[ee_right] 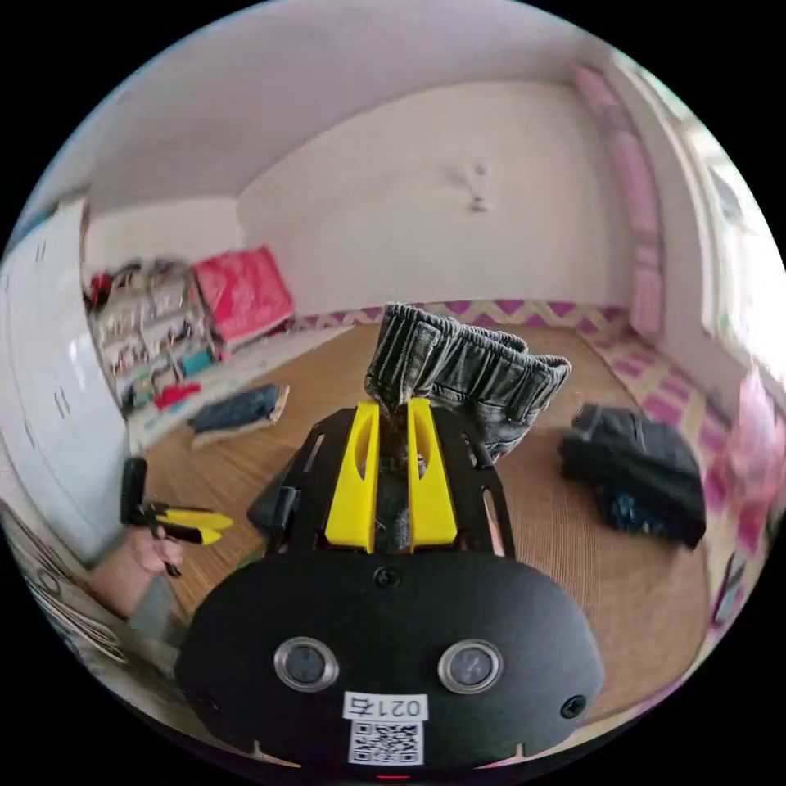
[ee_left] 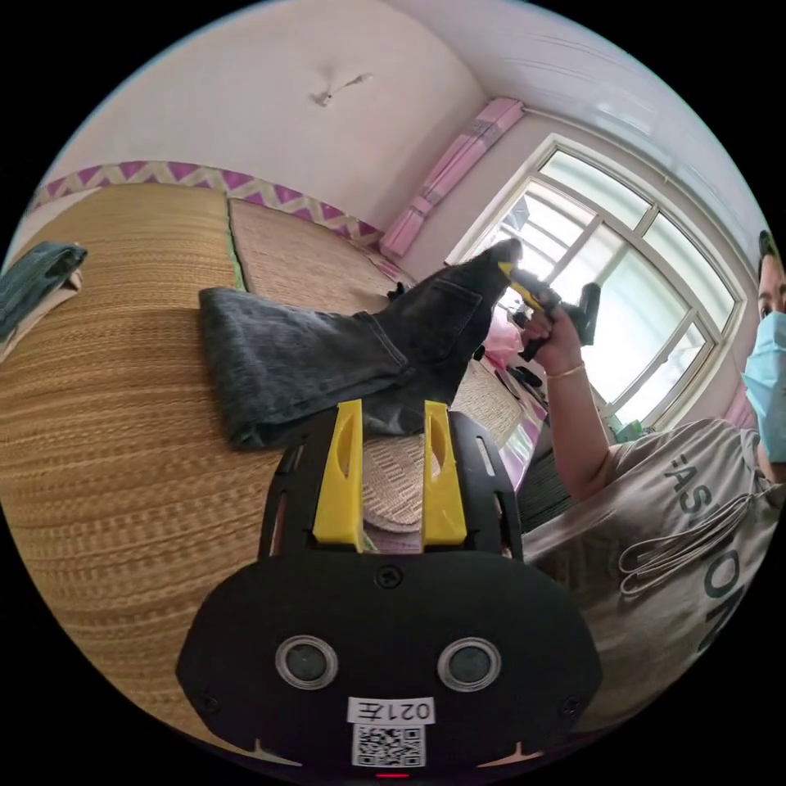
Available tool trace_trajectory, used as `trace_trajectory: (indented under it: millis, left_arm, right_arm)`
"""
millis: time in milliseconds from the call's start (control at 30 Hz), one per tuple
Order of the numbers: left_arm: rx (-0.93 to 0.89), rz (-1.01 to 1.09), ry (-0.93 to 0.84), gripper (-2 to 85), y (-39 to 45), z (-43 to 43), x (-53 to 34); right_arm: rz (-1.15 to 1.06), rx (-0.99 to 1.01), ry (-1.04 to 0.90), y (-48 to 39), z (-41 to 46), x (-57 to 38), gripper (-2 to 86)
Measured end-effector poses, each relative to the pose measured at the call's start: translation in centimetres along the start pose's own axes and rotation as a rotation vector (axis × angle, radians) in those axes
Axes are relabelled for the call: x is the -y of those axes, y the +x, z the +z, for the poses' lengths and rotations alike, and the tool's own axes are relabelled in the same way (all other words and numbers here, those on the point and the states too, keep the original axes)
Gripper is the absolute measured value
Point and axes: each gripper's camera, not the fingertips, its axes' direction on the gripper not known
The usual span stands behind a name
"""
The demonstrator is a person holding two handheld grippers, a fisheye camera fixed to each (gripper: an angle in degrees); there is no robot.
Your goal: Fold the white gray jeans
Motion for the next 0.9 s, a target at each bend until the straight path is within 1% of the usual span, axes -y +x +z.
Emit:
trace_trajectory:
  millis: [67,100,167,233,267,367,433,533,567,600,700,767,800,867,900]
  left_arm:
    - [0.012,-0.005,0.010,10.7,-0.3,-1.5,-1.2]
    - [0.018,-0.010,0.015,10.7,-0.5,-2.5,-2.0]
    - [0.032,-0.022,0.023,10.7,-0.9,-3.7,-3.2]
    - [0.052,-0.044,0.019,10.7,-1.8,-5.0,-4.7]
    - [0.053,-0.050,0.017,10.7,-2.0,-5.2,-5.0]
    - [0.072,-0.070,0.020,10.6,-2.8,-6.8,-6.4]
    - [0.082,-0.085,0.037,10.5,-3.5,-7.5,-6.7]
    - [0.052,-0.092,0.097,10.4,-4.3,-7.4,-5.4]
    - [0.046,-0.089,0.120,10.4,-4.3,-7.4,-4.9]
    - [0.026,-0.076,0.157,10.4,-4.2,-7.3,-3.8]
    - [-0.022,0.003,0.233,9.8,-3.1,-6.4,0.0]
    - [0.005,0.068,0.210,9.2,-2.2,-4.4,3.0]
    - [0.039,0.098,0.166,9.0,-2.1,-2.5,5.0]
    - [0.108,0.090,0.081,8.7,-3.3,0.7,7.6]
    - [0.170,0.063,0.030,8.1,-4.7,2.6,8.6]
  right_arm:
    - [-0.242,-0.011,-0.091,-9.7,5.4,1.1,5.9]
    - [-0.297,-0.011,-0.123,-11.9,7.0,0.9,5.9]
    - [-0.482,0.002,-0.294,-19.2,14.1,-1.7,5.8]
    - [-0.590,-0.002,-0.445,-22.7,18.8,-4.8,5.8]
    - [-0.595,-0.003,-0.457,-23.7,19.8,-5.9,5.7]
    - [-0.605,-0.081,-0.366,-24.9,18.0,-5.5,5.5]
    - [-0.615,-0.084,-0.347,-25.5,17.7,-5.5,5.5]
    - [-0.735,-0.112,-0.400,-27.1,20.3,-8.2,5.8]
    - [-0.725,-0.135,-0.348,-27.2,20.2,-8.9,6.0]
    - [-0.715,-0.139,-0.339,-27.1,20.2,-9.1,6.3]
    - [-0.603,-0.069,-0.344,-25.9,20.2,-8.8,8.1]
    - [-0.568,-0.048,-0.348,-24.8,20.6,-8.7,8.8]
    - [-0.566,-0.049,-0.350,-24.6,20.6,-8.8,8.9]
    - [-0.573,-0.070,-0.350,-24.0,20.9,-9.1,9.2]
    - [-0.572,-0.074,-0.349,-23.8,21.0,-9.2,9.3]
